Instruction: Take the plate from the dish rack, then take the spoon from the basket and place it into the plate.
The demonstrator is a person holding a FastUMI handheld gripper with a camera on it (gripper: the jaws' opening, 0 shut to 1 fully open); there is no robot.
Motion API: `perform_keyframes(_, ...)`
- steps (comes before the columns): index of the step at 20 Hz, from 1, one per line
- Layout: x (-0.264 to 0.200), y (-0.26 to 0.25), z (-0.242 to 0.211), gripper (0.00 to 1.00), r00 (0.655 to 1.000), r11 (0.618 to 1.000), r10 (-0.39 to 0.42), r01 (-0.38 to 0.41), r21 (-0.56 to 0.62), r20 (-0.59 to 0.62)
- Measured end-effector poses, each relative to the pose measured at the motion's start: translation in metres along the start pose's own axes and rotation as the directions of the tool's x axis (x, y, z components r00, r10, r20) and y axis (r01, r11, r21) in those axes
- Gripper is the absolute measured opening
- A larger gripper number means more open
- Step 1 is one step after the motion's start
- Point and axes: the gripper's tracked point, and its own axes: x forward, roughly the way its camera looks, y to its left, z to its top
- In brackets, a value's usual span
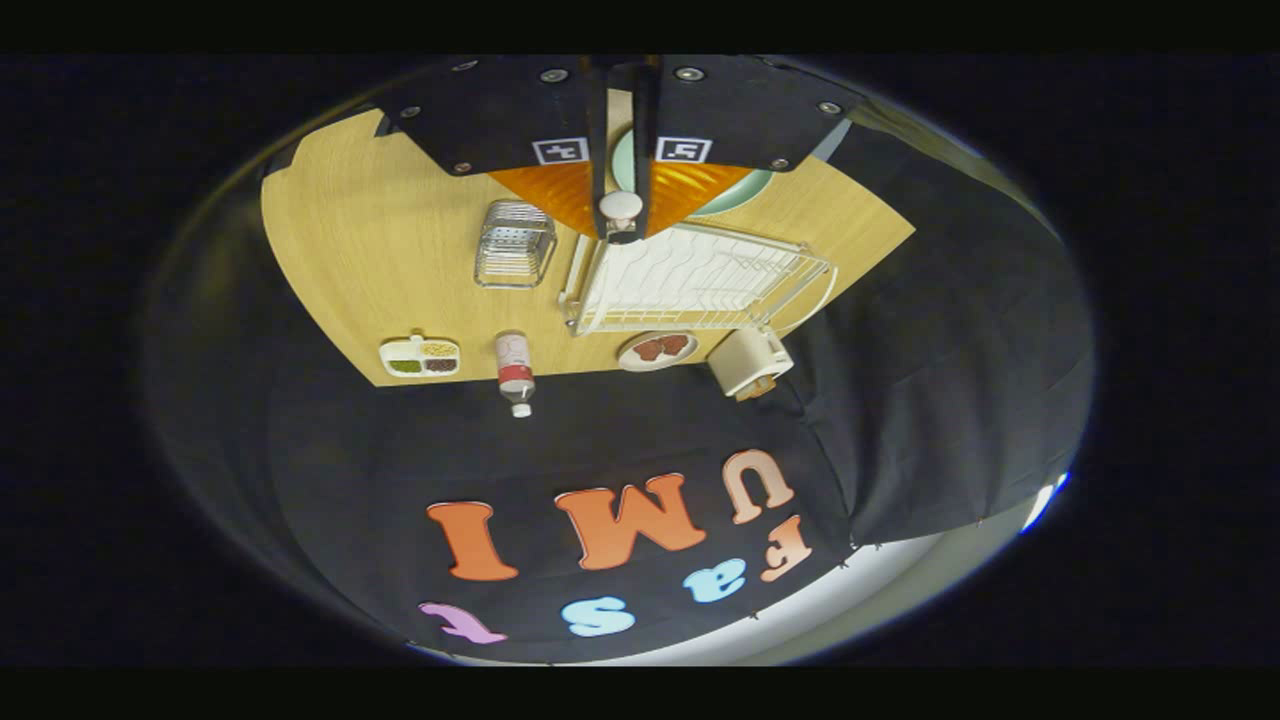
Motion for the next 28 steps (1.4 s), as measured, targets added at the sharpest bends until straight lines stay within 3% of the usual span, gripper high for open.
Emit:
perform_keyframes(9,0.038,0.05,-0.055,0.1,0.979,0.984,0.164,-0.172,-0.055,-0.124)
perform_keyframes(16,0.07,0.073,-0.089,0.11,0.934,0.956,0.276,-0.291,-0.038,-0.226)
perform_keyframes(22,0.082,0.078,-0.103,0.14,0.919,0.948,0.303,-0.319,-0.023,-0.252)
perform_keyframes(28,0.083,0.057,-0.119,0.21,0.919,0.965,0.256,-0.262,0.021,-0.3)
